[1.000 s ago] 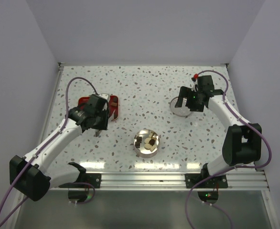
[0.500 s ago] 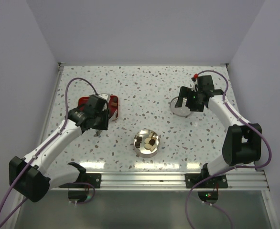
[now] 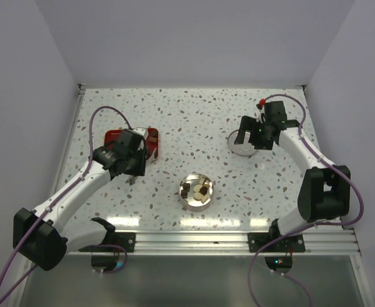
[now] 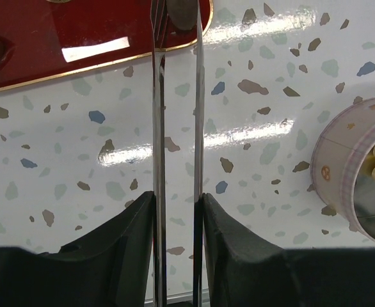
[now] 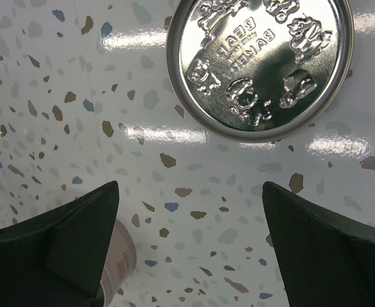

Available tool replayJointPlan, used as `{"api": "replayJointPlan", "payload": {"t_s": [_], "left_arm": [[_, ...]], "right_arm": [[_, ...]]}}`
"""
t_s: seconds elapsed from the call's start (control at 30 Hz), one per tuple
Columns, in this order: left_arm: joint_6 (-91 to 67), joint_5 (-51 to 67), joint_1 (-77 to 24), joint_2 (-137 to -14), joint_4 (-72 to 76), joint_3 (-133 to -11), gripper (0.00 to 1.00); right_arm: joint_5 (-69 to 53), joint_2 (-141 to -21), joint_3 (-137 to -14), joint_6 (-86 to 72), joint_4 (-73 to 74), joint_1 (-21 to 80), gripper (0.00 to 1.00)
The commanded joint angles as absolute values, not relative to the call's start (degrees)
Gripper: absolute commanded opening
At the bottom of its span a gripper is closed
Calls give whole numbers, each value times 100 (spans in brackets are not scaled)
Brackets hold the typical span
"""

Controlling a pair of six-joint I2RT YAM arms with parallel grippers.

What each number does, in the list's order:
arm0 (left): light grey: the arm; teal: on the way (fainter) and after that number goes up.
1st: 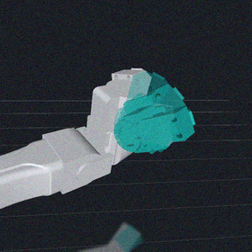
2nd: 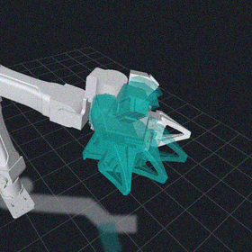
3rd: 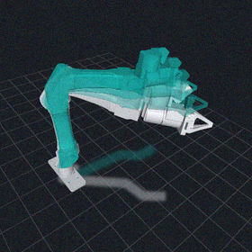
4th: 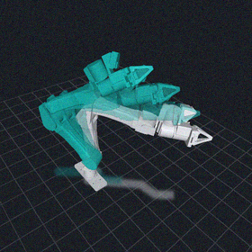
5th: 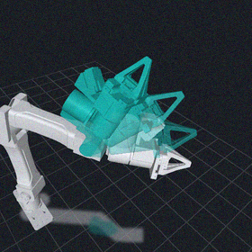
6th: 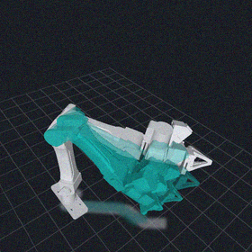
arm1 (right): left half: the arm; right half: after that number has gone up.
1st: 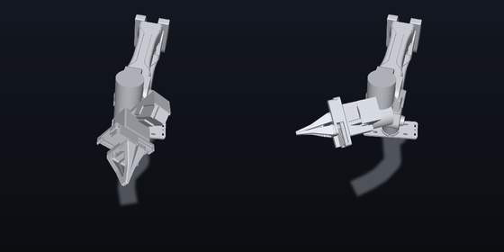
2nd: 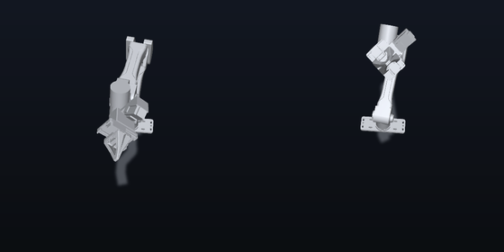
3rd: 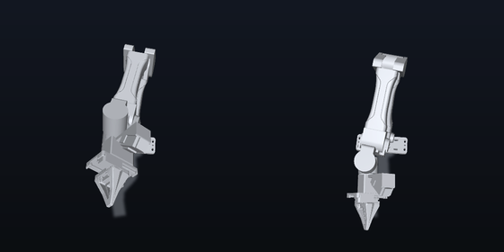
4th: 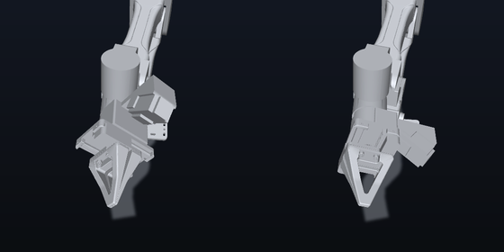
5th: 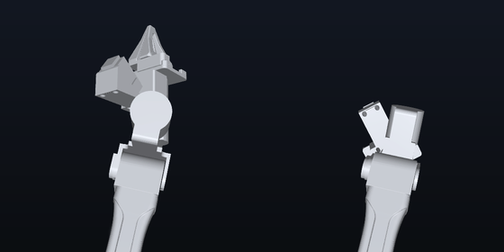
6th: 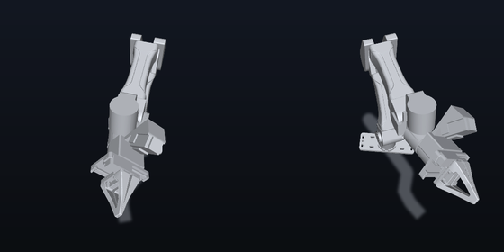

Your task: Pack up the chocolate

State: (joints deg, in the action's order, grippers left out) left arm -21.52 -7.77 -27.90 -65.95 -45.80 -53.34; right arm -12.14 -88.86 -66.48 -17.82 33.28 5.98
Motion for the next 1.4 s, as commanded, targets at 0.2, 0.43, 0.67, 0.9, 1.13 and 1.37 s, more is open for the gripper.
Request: {"api": "replayJointPlan", "payload": {"t_s": [0.2, 0.43, 0.67, 0.9, 1.13, 1.37], "left_arm": [[-2171, -782, -2821, -6601, -4236, -5343, 28], [-2171, -852, -2821, -6390, -4596, -5756, 27], [-2206, -923, -2830, -6030, -4887, -5818, 27], [-2390, -440, -3435, -5731, -4562, -5757, 27], [-2820, -579, -5068, -5757, -4096, -5713, 27], [-3348, -879, -6020, -5871, -4087, -5845, 27]], "right_arm": [[-1283, -8657, -6645, -1688, 3437, 580, 97], [-1301, -8657, -6680, -1696, 3437, 580, 97], [-1336, -8727, -6776, -1714, 3437, 589, 97], [-1318, -8736, -6838, -1696, 3472, 580, 97], [-1336, -8745, -6890, -1705, 3507, 580, 97], [-1327, -8736, -6899, -1696, 3542, 580, 97]]}}
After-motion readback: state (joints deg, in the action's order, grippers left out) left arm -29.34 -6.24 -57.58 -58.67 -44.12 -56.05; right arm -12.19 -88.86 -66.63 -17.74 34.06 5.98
